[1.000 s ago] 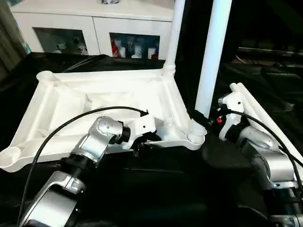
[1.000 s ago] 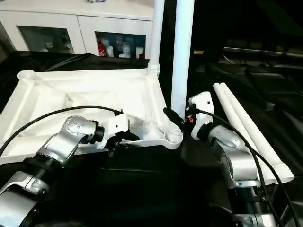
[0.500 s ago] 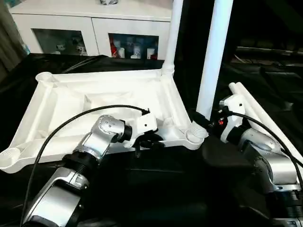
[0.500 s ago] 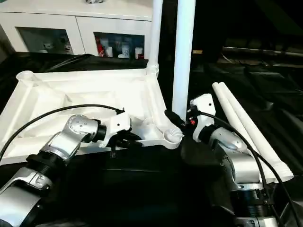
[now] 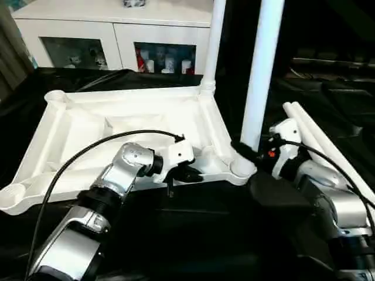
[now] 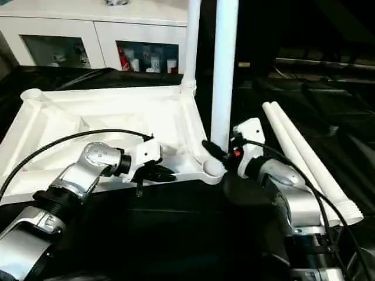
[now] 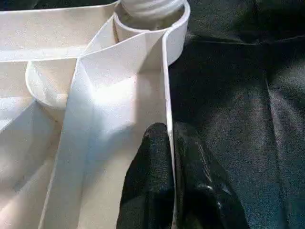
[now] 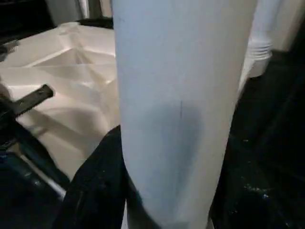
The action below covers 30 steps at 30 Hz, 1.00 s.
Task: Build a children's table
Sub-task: Insert table leg to table base
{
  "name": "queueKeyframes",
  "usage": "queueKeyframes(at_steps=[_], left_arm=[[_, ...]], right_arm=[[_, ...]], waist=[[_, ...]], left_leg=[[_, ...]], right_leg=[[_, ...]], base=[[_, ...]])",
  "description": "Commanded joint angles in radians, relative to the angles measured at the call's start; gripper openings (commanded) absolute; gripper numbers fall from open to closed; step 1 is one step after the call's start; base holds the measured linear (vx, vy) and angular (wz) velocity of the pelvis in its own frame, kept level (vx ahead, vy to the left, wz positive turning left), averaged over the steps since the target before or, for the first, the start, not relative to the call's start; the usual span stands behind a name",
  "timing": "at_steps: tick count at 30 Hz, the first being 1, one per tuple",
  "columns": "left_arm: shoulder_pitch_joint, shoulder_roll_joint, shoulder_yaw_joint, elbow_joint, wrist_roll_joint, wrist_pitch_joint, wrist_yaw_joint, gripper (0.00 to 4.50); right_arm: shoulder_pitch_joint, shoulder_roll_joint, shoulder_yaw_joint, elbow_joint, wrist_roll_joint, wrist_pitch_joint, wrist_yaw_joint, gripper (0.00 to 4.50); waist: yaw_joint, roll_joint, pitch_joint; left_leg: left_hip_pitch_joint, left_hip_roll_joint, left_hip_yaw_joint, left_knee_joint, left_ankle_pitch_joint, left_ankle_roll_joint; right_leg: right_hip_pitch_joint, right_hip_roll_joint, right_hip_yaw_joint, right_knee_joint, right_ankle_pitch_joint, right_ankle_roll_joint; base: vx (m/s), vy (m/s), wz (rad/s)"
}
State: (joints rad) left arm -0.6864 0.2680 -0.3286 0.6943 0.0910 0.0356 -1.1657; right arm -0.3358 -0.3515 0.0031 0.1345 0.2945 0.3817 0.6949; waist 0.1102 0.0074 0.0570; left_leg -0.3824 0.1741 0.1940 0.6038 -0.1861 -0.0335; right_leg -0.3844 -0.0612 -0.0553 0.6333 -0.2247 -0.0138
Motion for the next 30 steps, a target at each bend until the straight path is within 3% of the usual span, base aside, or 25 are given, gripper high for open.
queueKeyframes(at_steps=[1, 5, 7, 14, 19, 21, 22, 23, 24, 25, 30], left_arm=[[0.014, -0.001, -0.001, 0.006, -0.006, 0.005, -0.001, 0.06], [0.012, -0.002, -0.001, 0.008, -0.006, 0.005, 0.005, 0.06], [0.009, -0.001, 0.000, 0.007, -0.006, 0.006, 0.009, 0.06], [0.019, 0.004, 0.006, -0.013, -0.005, 0.012, 0.027, 0.06], [0.027, 0.002, 0.010, -0.024, -0.010, 0.016, 0.036, 0.06], [0.028, 0.000, 0.009, -0.019, -0.010, 0.010, 0.042, 0.06], [0.026, -0.003, 0.010, -0.014, -0.010, 0.007, 0.046, 0.06], [0.024, -0.005, 0.010, -0.010, -0.009, 0.005, 0.049, 0.06], [0.024, -0.005, 0.010, -0.009, -0.009, 0.005, 0.049, 0.06], [0.021, -0.006, 0.011, -0.003, -0.009, 0.001, 0.052, 0.06], [0.005, -0.015, 0.018, 0.021, -0.010, -0.013, 0.072, 0.06]], right_arm=[[-0.017, -0.007, 0.005, 0.048, -0.008, 0.017, 0.002, 1.89], [-0.032, -0.009, 0.010, 0.075, -0.016, 0.015, 0.012, 1.89], [-0.040, -0.005, 0.012, 0.092, -0.016, 0.018, 0.019, 1.89], [-0.072, 0.020, 0.012, 0.199, -0.007, 0.004, 0.028, 1.89], [-0.061, 0.051, -0.051, 0.261, 0.052, 0.006, 0.030, 1.89], [-0.038, 0.064, -0.085, 0.267, 0.088, 0.006, 0.037, 1.89], [-0.018, 0.071, -0.101, 0.261, 0.105, 0.003, 0.039, 1.89], [-0.003, 0.076, -0.107, 0.258, 0.112, -0.004, 0.042, 1.89], [-0.001, 0.077, -0.107, 0.257, 0.112, -0.005, 0.042, 1.89], [0.017, 0.083, -0.109, 0.251, 0.115, -0.015, 0.045, 1.89], [0.085, 0.110, -0.098, 0.233, 0.117, -0.081, 0.066, 1.89]], waist=[[0.000, 0.003, -0.076], [0.001, 0.001, -0.076], [0.000, -0.010, -0.075], [-0.002, -0.014, -0.070], [-0.005, -0.012, -0.069], [-0.006, -0.004, -0.069], [-0.006, -0.006, -0.070], [-0.004, -0.001, -0.072], [-0.004, -0.005, -0.074], [-0.003, 0.003, -0.074], [0.002, 0.004, -0.073]], left_leg=[[0.022, 0.065, -0.032, -0.060, -0.080, 0.060], [0.021, 0.066, -0.032, -0.061, -0.080, 0.060], [0.021, 0.065, -0.031, -0.062, -0.082, 0.064], [0.020, 0.065, -0.030, -0.065, -0.103, 0.053], [0.024, 0.066, -0.031, -0.069, -0.138, 0.035], [0.025, 0.066, -0.031, -0.069, -0.136, 0.034], [0.024, 0.066, -0.031, -0.069, -0.137, 0.036], [0.023, 0.066, -0.032, -0.068, -0.130, 0.039], [0.023, 0.066, -0.032, -0.068, -0.118, 0.046], [0.022, 0.065, -0.032, -0.067, -0.113, 0.050], [0.024, 0.066, -0.032, -0.069, -0.143, 0.048]], right_leg=[[0.051, -0.098, 0.051, -0.060, 0.084, -0.277], [0.052, -0.099, 0.051, -0.059, 0.092, -0.274], [0.052, -0.100, 0.051, -0.062, 0.072, -0.272], [0.048, -0.102, 0.051, -0.071, -0.028, -0.256], [0.046, -0.104, 0.052, -0.078, -0.080, -0.249], [0.045, -0.102, 0.053, -0.077, -0.066, -0.249], [0.046, -0.103, 0.053, -0.078, -0.058, -0.249], [0.047, -0.103, 0.053, -0.075, -0.033, -0.252], [0.049, -0.102, 0.052, -0.072, -0.006, -0.255], [0.048, -0.102, 0.051, -0.071, 0.004, -0.258], [0.046, -0.103, 0.051, -0.080, -0.046, -0.245]], base=[[0.000, 0.000, 0.00], [0.000, 0.000, 0.00], [0.000, 0.000, 0.00], [0.000, 0.000, 0.00], [0.000, 0.000, 0.00], [0.000, 0.000, 0.00], [0.000, 0.000, 0.00], [0.000, 0.000, 0.00], [0.000, 0.000, 0.00], [0.000, 0.000, 0.00], [0.000, 0.000, 0.00]])
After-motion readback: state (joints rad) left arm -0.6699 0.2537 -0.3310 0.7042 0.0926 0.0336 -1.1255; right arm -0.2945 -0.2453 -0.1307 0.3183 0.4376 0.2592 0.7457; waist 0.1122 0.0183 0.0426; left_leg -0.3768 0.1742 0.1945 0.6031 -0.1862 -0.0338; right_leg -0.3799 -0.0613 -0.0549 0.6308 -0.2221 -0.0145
